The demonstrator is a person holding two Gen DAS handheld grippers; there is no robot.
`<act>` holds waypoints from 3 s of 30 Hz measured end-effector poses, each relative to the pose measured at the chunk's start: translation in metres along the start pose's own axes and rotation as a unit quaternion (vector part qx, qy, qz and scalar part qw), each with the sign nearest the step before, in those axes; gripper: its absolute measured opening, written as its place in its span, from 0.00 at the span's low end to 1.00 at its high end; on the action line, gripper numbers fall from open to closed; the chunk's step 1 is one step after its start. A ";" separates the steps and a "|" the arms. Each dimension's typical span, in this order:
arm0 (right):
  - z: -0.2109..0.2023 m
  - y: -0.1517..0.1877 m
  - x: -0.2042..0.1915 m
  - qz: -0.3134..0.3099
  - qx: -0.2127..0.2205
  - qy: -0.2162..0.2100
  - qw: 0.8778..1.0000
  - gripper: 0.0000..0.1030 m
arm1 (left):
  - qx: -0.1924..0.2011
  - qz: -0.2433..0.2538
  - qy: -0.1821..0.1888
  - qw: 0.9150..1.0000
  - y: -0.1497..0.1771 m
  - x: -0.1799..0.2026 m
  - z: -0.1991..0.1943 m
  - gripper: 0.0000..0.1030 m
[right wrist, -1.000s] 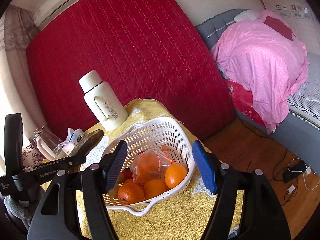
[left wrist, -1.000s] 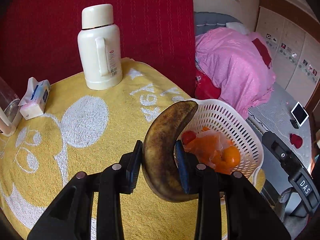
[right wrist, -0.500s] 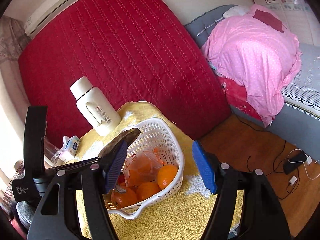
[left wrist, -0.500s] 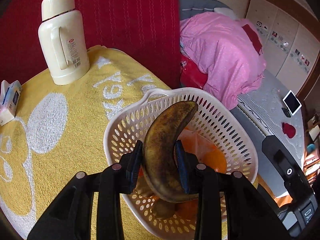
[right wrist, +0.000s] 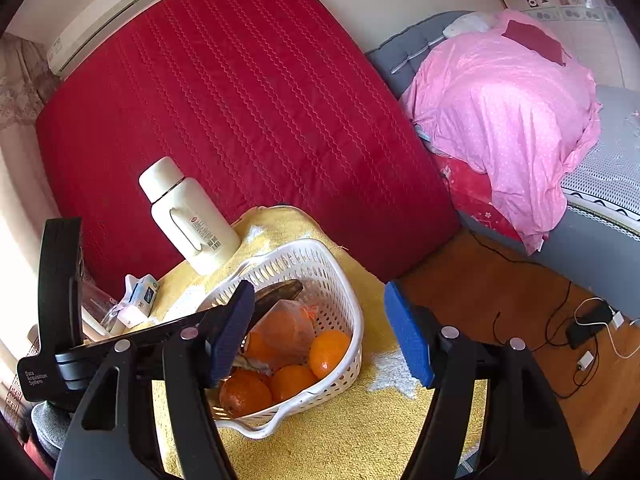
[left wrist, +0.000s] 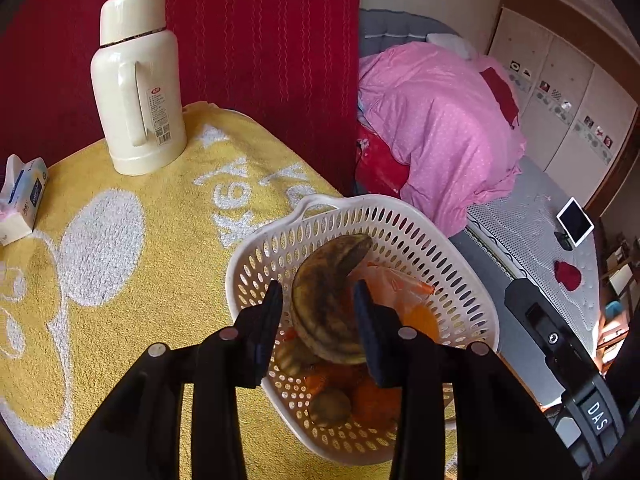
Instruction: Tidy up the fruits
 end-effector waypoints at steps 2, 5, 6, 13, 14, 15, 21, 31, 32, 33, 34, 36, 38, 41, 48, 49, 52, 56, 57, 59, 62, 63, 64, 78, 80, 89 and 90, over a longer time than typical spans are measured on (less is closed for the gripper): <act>-0.001 0.000 0.000 0.000 0.001 0.000 1.000 0.67 | 0.014 0.009 -0.017 1.000 0.000 0.001 -0.009 0.43; -0.002 0.001 -0.001 -0.002 0.001 0.000 1.000 0.67 | 0.032 0.022 -0.044 0.998 0.002 0.003 -0.021 0.53; -0.002 0.001 -0.001 -0.003 0.001 0.000 1.000 0.67 | 0.039 0.027 -0.055 0.997 0.004 0.003 -0.025 0.61; -0.004 0.002 -0.002 -0.007 -0.001 0.000 1.000 0.68 | 0.077 0.063 -0.145 0.984 0.015 0.003 -0.047 0.85; -0.005 0.003 -0.003 -0.008 -0.002 -0.001 1.000 0.69 | 0.081 0.064 -0.157 0.982 0.017 0.002 -0.050 0.88; -0.005 0.003 -0.003 -0.009 -0.002 -0.002 1.000 0.69 | 0.084 0.066 -0.170 0.980 0.018 0.001 -0.052 0.88; -0.007 0.008 -0.005 -0.018 -0.009 -0.001 1.000 0.75 | 0.103 0.075 -0.229 0.965 0.031 -0.001 -0.069 0.88; -0.018 0.018 -0.022 -0.062 -0.008 -0.008 0.998 0.80 | 0.119 0.085 -0.287 0.947 0.047 -0.004 -0.089 0.88; -0.019 0.020 -0.024 -0.067 -0.008 -0.009 0.998 0.80 | 0.120 0.085 -0.288 0.946 0.048 -0.004 -0.090 0.88; -0.019 0.021 -0.026 -0.072 -0.008 -0.009 0.997 0.80 | 0.122 0.084 -0.290 0.946 0.049 -0.004 -0.092 0.88; -0.020 0.022 -0.028 -0.077 -0.008 -0.010 0.997 0.80 | 0.123 0.084 -0.292 0.945 0.050 -0.004 -0.094 0.88; -0.021 0.024 -0.030 -0.084 -0.009 -0.012 0.996 0.80 | 0.126 0.085 -0.296 0.943 0.053 -0.003 -0.096 0.88; -0.022 0.025 -0.033 -0.091 -0.008 -0.012 0.996 0.80 | 0.129 0.085 -0.301 0.941 0.054 -0.002 -0.099 0.88; -0.024 0.026 -0.037 -0.100 -0.005 -0.013 0.995 0.80 | 0.134 0.085 -0.306 0.939 0.057 -0.001 -0.103 0.88; -0.030 0.033 -0.047 -0.128 -0.001 -0.017 0.992 0.85 | 0.136 0.074 -0.309 0.938 0.064 -0.005 -0.109 0.88; -0.031 0.035 -0.049 -0.134 -0.002 -0.018 0.991 0.86 | 0.135 0.073 -0.310 0.938 0.065 -0.006 -0.109 0.88; -0.033 0.040 -0.055 -0.150 -0.002 -0.021 0.988 0.90 | 0.136 0.071 -0.316 0.937 0.070 -0.008 -0.110 0.93; -0.034 0.043 -0.061 -0.168 0.000 -0.019 0.986 0.91 | 0.140 0.068 -0.319 0.935 0.074 -0.011 -0.114 0.95; -0.035 0.044 -0.061 -0.170 0.000 -0.019 0.985 0.91 | 0.141 0.068 -0.320 0.934 0.075 -0.011 -0.114 0.95; -0.035 0.045 -0.062 -0.174 0.000 -0.018 0.985 0.91 | 0.140 0.068 -0.323 0.934 0.076 -0.011 -0.115 0.95; -0.035 0.046 -0.063 -0.179 0.001 -0.016 0.984 0.91 | 0.138 0.065 -0.325 0.933 0.078 -0.013 -0.115 0.95; -0.035 0.046 -0.063 -0.180 0.001 -0.015 0.984 0.91 | 0.138 0.064 -0.326 0.933 0.079 -0.013 -0.115 0.95; -0.035 0.047 -0.064 -0.181 0.002 -0.015 0.983 0.91 | 0.137 0.063 -0.326 0.933 0.079 -0.014 -0.115 0.95; -0.032 0.054 -0.071 -0.211 0.003 -0.008 0.977 0.92 | 0.129 0.060 -0.332 0.932 0.085 -0.019 -0.111 0.95; -0.031 0.055 -0.071 -0.213 0.002 -0.007 0.977 0.92 | 0.129 0.061 -0.333 0.932 0.085 -0.018 -0.110 0.95; -0.027 0.055 -0.071 -0.214 -0.003 -0.003 0.977 0.92 | 0.125 0.067 -0.334 0.932 0.087 -0.017 -0.108 0.95; -0.027 0.055 -0.071 -0.215 -0.004 -0.003 0.977 0.92 | 0.124 0.067 -0.334 0.932 0.087 -0.017 -0.108 0.95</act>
Point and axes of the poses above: each gripper's, at about its wrist camera, not at the fingertips, and z roughly the way its jaws point, x to its right, y to its underside, the point moved 3 cm from there along z, roughly the way its jaws point, and after that the axes turned 6 degrees about z, right-handed, at the moved point
